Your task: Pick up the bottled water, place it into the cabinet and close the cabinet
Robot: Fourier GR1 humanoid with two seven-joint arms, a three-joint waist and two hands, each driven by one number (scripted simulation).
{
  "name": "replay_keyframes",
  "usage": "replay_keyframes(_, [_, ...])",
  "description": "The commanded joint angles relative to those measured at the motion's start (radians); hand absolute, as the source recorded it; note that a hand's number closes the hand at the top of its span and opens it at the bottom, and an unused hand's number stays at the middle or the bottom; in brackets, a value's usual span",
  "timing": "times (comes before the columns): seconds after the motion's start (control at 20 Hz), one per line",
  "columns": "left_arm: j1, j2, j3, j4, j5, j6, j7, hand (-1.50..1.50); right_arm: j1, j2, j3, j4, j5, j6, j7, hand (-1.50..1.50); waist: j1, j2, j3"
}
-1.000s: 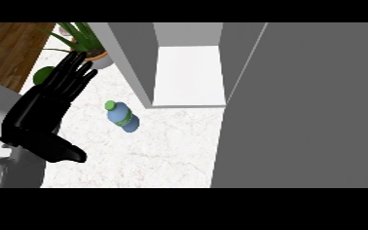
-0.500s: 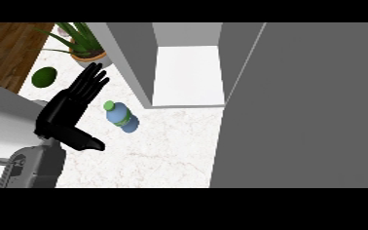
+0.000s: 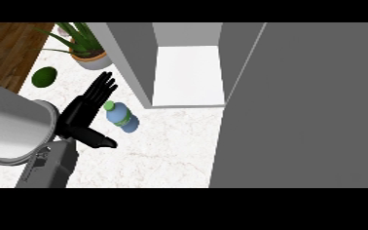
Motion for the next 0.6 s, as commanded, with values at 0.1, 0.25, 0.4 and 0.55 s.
replay_keyframes(0.1, [-0.027, 0.004, -0.003, 0.240, -0.103, 0.012, -0.207, -1.50, 0.001, 0.026, 0.107, -0.147, 0.128, -0.065, 0.095, -1.50, -0.006, 0.001, -0.002])
replay_keyframes(0.25, [-0.058, 0.002, -0.005, 0.306, -0.127, 0.024, -0.264, -1.50, -0.050, 0.014, 0.071, -0.151, 0.102, -0.074, 0.136, -1.50, 0.000, 0.001, -0.001])
replay_keyframes(0.4, [-0.081, 0.031, 0.003, 0.425, -0.154, 0.004, -0.346, -1.50, 0.030, -0.019, 0.084, -0.160, 0.087, -0.047, 0.051, -1.50, -0.011, 0.002, -0.001])
replay_keyframes(0.55, [-0.153, 0.020, 0.001, 0.504, -0.171, 0.008, -0.368, -1.50, 0.001, -0.044, 0.033, -0.175, 0.049, -0.050, 0.108, -1.50, -0.009, 0.003, -0.001])
